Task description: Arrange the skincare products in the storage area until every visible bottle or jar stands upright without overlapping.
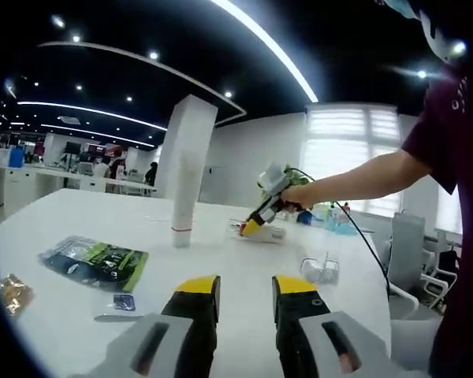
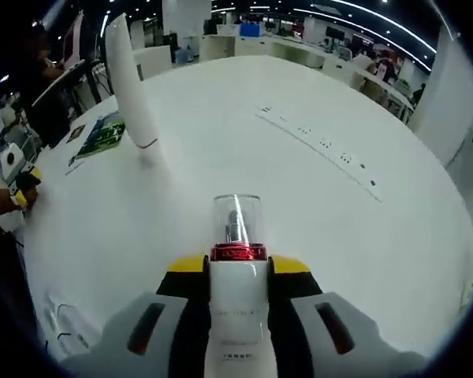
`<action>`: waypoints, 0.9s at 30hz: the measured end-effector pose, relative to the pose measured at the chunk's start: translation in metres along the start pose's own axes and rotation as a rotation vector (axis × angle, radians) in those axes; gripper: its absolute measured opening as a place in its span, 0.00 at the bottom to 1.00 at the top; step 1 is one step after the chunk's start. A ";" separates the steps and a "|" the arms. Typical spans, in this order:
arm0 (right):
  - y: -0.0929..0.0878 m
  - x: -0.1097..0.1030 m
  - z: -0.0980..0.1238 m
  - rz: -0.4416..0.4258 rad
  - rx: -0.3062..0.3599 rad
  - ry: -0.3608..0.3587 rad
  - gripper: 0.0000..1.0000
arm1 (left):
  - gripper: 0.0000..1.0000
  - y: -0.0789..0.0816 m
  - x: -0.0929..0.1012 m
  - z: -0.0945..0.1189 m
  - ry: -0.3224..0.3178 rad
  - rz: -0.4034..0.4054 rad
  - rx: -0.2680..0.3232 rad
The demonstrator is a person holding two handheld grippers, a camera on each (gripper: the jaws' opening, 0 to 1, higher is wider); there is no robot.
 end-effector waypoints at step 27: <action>0.031 -0.028 0.057 -0.169 0.375 -0.084 0.24 | 0.27 0.001 -0.009 -0.001 0.041 0.025 0.004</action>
Point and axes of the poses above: the point that each gripper's makers call its tool centre point, and the gripper's own axes: z roughly backward along the fingers, x roughly to its right, y roughly out of its top, the point moved 2 cm from there along z, roughly backward along the fingers, and after that the axes turned 7 degrees about -x, right-handed, at the moved point
